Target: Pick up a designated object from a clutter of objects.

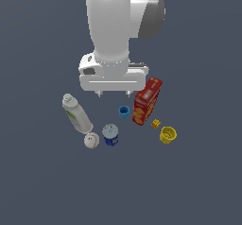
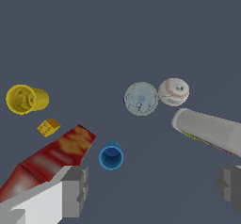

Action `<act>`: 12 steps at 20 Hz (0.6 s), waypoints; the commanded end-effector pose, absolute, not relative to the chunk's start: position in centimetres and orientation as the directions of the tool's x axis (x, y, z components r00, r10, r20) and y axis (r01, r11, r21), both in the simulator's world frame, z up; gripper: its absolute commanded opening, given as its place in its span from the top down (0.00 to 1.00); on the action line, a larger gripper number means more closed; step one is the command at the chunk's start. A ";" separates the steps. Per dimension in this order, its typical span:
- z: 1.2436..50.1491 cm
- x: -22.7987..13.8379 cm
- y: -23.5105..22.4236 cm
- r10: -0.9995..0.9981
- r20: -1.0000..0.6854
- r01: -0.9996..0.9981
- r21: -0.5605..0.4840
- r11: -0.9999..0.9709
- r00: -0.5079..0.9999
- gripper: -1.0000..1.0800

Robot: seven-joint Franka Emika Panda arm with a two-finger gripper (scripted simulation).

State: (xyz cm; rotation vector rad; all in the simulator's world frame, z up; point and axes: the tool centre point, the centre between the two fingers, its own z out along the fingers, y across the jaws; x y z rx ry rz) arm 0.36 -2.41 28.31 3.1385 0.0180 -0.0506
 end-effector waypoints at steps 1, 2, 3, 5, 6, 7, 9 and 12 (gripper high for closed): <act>27.8 0.7 -2.7 0.042 -0.032 0.043 0.002 -0.999 0.999 0.04; 27.6 0.8 -2.9 0.057 -0.031 0.057 0.001 -0.998 0.998 0.04; 27.4 1.0 -3.0 0.073 -0.031 0.073 0.001 -0.997 0.997 0.04; 26.9 1.4 -3.4 0.107 -0.030 0.107 0.000 -0.994 0.994 0.04; 26.6 1.5 -3.5 0.126 -0.029 0.126 0.000 -0.992 0.992 0.04; 26.3 1.7 -3.7 0.146 -0.029 0.146 0.000 -0.989 0.989 0.04; 25.6 2.1 -4.2 0.188 -0.028 0.188 -0.001 -0.982 0.982 0.04; 24.6 2.8 -4.9 0.252 -0.026 0.252 -0.002 -0.968 0.967 0.04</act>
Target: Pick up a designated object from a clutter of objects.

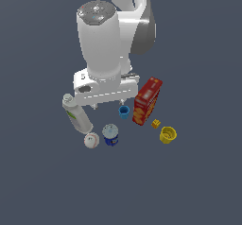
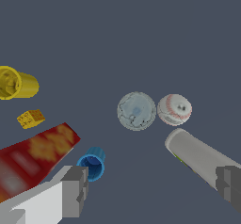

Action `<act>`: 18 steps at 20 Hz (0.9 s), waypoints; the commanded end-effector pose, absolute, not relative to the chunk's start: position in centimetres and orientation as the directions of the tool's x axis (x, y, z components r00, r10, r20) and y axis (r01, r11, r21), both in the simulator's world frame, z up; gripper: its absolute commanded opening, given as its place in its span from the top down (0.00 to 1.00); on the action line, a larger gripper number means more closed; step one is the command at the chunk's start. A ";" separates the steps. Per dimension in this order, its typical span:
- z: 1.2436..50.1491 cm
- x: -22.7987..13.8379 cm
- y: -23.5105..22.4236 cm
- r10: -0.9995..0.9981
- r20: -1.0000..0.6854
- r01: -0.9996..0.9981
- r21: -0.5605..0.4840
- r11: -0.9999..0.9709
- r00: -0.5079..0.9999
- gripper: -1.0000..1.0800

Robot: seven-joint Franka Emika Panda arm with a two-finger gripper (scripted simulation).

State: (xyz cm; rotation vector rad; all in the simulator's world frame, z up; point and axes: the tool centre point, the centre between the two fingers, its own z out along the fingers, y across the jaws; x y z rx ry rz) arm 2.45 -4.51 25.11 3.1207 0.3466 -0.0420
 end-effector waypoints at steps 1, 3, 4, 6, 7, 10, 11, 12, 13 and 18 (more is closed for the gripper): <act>24.2 2.9 -5.1 0.273 -0.025 0.273 -0.002 -0.962 0.962 0.04; 23.5 3.3 -5.5 0.315 -0.024 0.315 -0.003 -0.949 0.949 0.04; 23.2 3.5 -5.8 0.336 -0.023 0.336 -0.003 -0.942 0.942 0.04; 22.5 3.9 -6.2 0.376 -0.022 0.376 -0.004 -0.926 0.926 0.04; 22.1 4.0 -6.5 0.396 -0.021 0.397 -0.004 -0.918 0.918 0.04; 21.0 4.5 -7.2 0.456 -0.019 0.456 -0.004 -0.890 0.890 0.04; 20.6 4.7 -7.4 0.475 -0.019 0.475 -0.005 -0.880 0.880 0.04; 20.3 4.8 -7.6 0.494 -0.018 0.494 -0.005 -0.869 0.869 0.04; 19.9 5.0 -7.9 0.513 -0.017 0.513 -0.005 -0.858 0.858 0.04; 18.0 5.7 -9.1 0.603 -0.014 0.603 -0.005 -0.797 0.797 0.04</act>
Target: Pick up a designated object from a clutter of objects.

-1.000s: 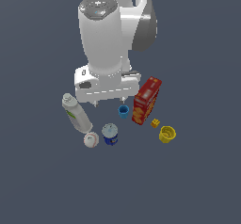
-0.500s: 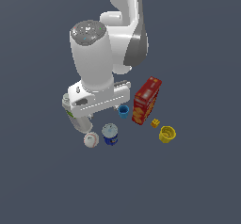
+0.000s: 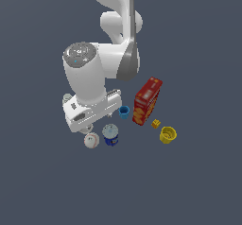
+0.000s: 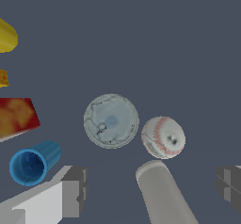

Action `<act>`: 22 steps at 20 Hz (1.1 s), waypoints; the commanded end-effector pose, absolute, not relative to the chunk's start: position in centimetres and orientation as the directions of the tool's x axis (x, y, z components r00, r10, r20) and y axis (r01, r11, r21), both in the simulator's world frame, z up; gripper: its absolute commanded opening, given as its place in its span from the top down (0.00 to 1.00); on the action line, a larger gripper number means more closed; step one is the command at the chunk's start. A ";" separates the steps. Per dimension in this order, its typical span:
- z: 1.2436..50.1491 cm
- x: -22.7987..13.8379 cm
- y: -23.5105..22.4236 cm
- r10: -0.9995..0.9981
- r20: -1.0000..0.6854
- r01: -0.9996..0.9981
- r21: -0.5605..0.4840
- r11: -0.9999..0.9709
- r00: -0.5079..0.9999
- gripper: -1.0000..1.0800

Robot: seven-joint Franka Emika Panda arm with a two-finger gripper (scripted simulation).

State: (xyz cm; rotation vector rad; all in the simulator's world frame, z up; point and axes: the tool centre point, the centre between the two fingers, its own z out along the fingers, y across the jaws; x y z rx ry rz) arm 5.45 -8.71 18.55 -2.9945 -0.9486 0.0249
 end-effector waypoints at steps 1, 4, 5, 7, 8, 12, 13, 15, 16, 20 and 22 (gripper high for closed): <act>17.6 5.8 -9.3 0.621 -0.013 0.621 -0.005 -0.784 0.784 0.04; 16.4 6.1 -10.1 0.671 -0.011 0.671 -0.005 -0.742 0.742 0.04; 16.0 6.2 -10.3 0.687 -0.010 0.687 -0.005 -0.727 0.727 0.04; 15.2 6.4 -10.8 0.718 -0.009 0.718 -0.004 -0.696 0.696 0.04; 14.8 6.5 -11.0 0.733 -0.008 0.733 -0.004 -0.681 0.681 0.04; 13.2 6.9 -12.0 0.788 -0.005 0.788 -0.003 -0.616 0.616 0.04; 12.8 6.9 -12.2 0.800 -0.005 0.800 -0.003 -0.600 0.600 0.04; 12.2 7.0 -12.6 0.820 -0.004 0.820 -0.002 -0.572 0.572 0.04; 11.9 7.1 -12.8 0.830 -0.003 0.830 -0.002 -0.558 0.558 0.04; 10.9 7.2 -13.4 0.858 -0.002 0.858 -0.001 -0.514 0.514 0.04; 10.5 7.3 -13.6 0.868 -0.001 0.868 -0.001 -0.497 0.497 0.04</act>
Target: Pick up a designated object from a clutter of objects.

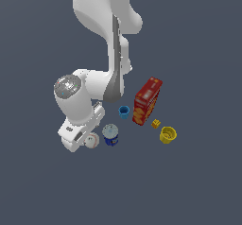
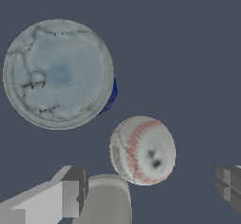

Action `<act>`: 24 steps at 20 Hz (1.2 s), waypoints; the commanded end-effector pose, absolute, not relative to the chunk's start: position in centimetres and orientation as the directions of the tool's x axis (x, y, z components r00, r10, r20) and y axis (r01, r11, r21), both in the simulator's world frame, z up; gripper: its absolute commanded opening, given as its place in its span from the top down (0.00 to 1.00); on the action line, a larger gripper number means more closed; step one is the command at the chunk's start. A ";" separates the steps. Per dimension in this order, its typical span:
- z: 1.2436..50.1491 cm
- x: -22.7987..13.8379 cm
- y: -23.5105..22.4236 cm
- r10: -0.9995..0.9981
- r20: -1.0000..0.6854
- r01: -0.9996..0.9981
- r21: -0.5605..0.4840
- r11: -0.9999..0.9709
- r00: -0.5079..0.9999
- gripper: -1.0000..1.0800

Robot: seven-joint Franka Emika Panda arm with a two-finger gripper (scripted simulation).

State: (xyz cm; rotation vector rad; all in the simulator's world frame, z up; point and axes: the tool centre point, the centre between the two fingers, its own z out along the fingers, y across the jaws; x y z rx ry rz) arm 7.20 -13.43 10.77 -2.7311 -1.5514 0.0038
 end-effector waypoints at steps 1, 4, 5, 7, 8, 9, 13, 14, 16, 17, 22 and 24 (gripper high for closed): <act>10.3 7.3 -13.7 0.872 -0.001 0.872 -0.001 -0.489 0.489 0.04; 10.0 7.3 -13.9 0.881 0.000 0.881 0.000 -0.474 0.474 0.04; 9.9 7.3 -13.9 0.883 0.000 0.883 0.000 -0.470 0.470 0.04; 9.8 7.3 -14.0 0.885 0.000 0.885 0.000 -0.466 0.466 0.04; 9.8 7.3 -14.0 0.885 0.000 0.885 0.000 -0.466 0.466 0.04; 9.8 7.3 -14.0 0.883 0.000 0.883 -0.001 -0.469 0.469 0.04; 9.2 7.3 -14.0 0.883 0.000 0.883 0.000 -0.469 0.469 0.04; 8.8 7.3 -14.0 0.883 0.000 0.883 0.000 -0.469 0.469 0.04; 7.9 7.3 -14.0 0.884 0.000 0.884 0.000 -0.468 0.468 0.04; 7.3 7.2 -14.0 0.884 0.000 0.884 0.000 -0.467 0.467 0.04; 5.1 7.2 -14.0 0.885 0.000 0.885 0.000 -0.466 0.466 0.04; 4.8 7.3 -14.0 0.885 0.000 0.885 0.000 -0.466 0.466 0.04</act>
